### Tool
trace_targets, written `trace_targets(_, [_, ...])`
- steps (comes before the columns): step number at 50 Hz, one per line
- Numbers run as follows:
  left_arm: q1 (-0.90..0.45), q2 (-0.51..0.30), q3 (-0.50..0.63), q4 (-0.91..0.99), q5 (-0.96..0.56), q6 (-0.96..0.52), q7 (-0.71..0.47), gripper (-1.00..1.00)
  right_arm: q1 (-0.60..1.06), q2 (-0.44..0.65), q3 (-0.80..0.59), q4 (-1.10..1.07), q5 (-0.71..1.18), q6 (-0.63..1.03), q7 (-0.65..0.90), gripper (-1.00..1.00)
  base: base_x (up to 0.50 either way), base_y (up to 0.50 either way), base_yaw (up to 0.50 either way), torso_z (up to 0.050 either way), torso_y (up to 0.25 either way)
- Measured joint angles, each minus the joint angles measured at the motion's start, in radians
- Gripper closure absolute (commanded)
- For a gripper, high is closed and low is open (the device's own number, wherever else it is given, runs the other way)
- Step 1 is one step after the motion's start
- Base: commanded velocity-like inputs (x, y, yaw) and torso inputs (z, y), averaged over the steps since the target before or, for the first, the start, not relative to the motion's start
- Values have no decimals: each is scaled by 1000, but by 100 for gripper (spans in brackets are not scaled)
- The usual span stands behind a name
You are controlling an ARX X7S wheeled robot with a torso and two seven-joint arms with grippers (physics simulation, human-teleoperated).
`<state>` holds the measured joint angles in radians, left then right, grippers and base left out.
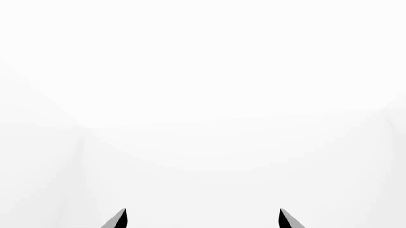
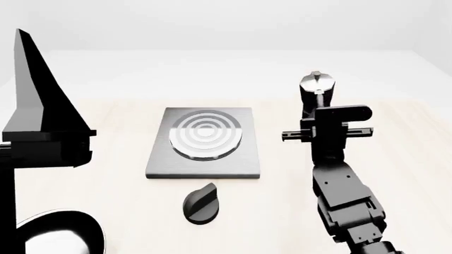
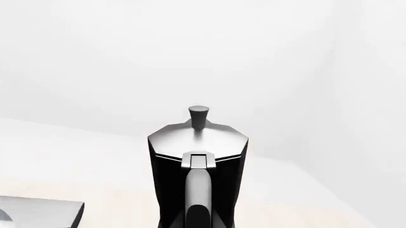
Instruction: Turn on the stove and put the moka pot on it.
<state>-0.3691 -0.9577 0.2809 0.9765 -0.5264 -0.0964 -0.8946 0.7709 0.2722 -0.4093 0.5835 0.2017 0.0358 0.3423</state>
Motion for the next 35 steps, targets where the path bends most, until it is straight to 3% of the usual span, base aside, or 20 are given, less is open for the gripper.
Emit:
trace_targets(23, [-6,6,16,-7,4,2,1,-100,381,-122,-35,557,-46,-194,-94,100,0,0,0,0,1])
trace_targets(35, [-18,16,33,-16,8,-3,7,-100,487,-189,-34,696,-79,-243,-134,100,0,0,0,0,1])
